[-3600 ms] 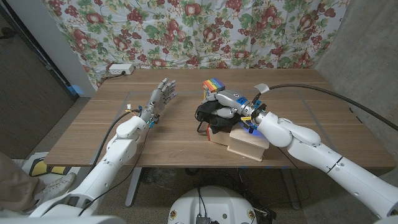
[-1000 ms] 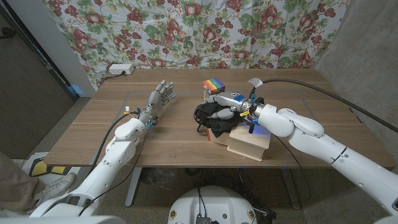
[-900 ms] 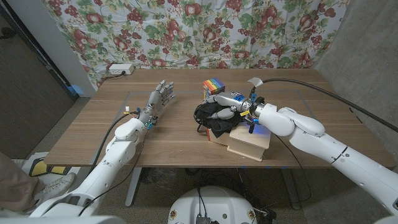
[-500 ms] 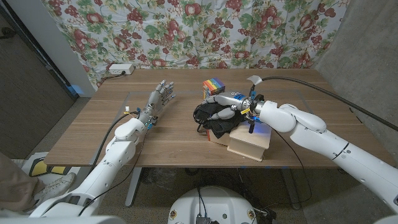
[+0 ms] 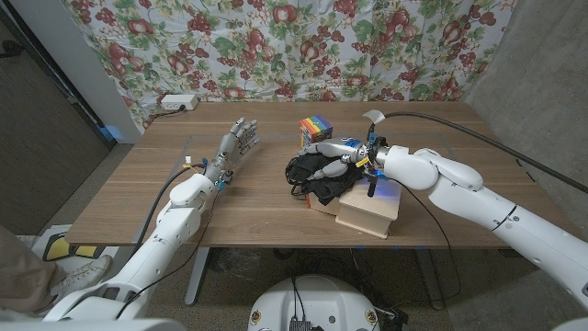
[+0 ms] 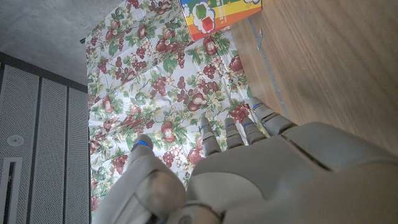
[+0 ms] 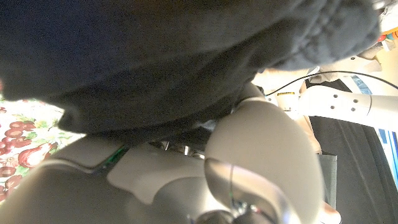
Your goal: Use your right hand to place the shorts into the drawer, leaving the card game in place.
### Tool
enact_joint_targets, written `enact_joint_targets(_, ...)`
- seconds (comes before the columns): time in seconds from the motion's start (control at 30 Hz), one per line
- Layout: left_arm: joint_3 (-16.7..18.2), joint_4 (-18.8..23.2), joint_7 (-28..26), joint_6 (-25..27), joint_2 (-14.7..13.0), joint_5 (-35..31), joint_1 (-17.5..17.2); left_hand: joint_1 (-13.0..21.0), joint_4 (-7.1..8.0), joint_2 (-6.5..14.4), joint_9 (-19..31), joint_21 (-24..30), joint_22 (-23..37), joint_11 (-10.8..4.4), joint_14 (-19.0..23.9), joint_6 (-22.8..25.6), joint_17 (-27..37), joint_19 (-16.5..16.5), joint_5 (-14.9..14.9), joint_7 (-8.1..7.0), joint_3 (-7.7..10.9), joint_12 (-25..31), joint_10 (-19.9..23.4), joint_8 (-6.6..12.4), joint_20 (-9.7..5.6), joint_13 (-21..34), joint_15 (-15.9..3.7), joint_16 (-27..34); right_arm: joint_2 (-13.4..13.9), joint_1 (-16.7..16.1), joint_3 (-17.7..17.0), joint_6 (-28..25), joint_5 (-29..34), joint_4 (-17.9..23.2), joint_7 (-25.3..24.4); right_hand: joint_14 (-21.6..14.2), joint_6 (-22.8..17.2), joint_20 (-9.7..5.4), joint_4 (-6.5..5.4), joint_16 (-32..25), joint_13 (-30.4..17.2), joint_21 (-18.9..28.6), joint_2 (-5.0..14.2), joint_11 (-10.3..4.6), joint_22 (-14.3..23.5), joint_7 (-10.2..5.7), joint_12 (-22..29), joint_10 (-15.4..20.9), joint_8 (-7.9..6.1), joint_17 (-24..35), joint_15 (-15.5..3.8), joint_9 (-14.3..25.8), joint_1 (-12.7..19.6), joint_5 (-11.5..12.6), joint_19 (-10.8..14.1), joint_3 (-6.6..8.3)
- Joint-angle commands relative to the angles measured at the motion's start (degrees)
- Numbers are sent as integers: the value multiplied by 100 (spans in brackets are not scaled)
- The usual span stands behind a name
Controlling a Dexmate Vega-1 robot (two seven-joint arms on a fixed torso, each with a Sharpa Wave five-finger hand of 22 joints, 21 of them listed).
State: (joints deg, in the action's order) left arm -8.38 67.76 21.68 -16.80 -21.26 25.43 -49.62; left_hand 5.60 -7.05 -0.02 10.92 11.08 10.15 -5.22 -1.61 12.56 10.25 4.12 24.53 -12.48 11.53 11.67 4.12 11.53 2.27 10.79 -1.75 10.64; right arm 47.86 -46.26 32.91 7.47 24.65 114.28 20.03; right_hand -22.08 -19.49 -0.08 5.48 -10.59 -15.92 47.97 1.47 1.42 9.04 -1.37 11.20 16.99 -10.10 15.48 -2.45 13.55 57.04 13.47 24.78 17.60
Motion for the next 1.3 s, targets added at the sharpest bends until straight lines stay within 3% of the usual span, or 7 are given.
enact_joint_targets(0.03,10,-98,77,-29,7,8,61,62,-30,-2,15,20,10,-22,-47,17,17,-12,9,-11,11,0,-26,-12,-28,21,-9,19,55,196,62,-40,-112,-7,323,120,201,94,13,5,45,-114,-44,33,13,29,-23,-93,3,-36,-19,-27,-126,-21,-18,49)
enact_joint_targets(0.13,16,-137,105,-56,18,14,71,67,-33,-4,15,21,9,-26,-46,17,17,-9,9,-11,12,-1,-30,-12,-30,21,-7,20,71,228,69,-41,-134,2,388,180,237,217,22,7,76,-213,-63,30,16,36,-15,-132,-20,-68,33,-46,-171,-25,-117,56)
enact_joint_targets(0.63,25,-115,110,-95,42,12,37,88,-47,-12,16,26,9,-27,-32,26,17,7,8,-10,15,8,-8,-7,-45,21,-18,25,249,248,-1,21,-240,96,574,333,309,354,17,16,153,-421,-128,95,18,58,-3,-223,-48,-148,133,-91,-330,-38,-263,43)
enact_joint_targets(0.8,28,-54,68,-79,31,2,1,95,-52,-15,16,26,9,-47,-32,32,17,7,8,-10,16,20,24,-5,-46,21,-18,25,315,221,-59,-20,-183,154,559,348,340,418,-45,-5,197,-518,-235,103,22,70,17,-235,-63,-197,159,-114,-557,-55,-264,-44)
enact_joint_targets(1.17,36,67,14,-60,5,19,-93,110,-61,-22,17,25,10,-47,-33,42,18,7,6,-10,18,10,0,-2,-43,23,-20,25,380,162,-158,54,-311,196,544,246,297,447,-122,-67,262,-657,-305,78,28,47,76,-150,-105,-265,75,-146,-820,-23,-252,-121)
enact_joint_targets(1.3,33,96,-2,-65,3,25,-123,113,-63,-24,17,25,10,-50,-36,43,18,7,5,-10,18,16,14,-1,-45,23,-21,24,397,160,-160,73,-345,212,580,250,280,442,-127,-64,276,-687,-314,60,28,20,81,-142,-113,-281,135,-154,-853,-9,-244,-126)
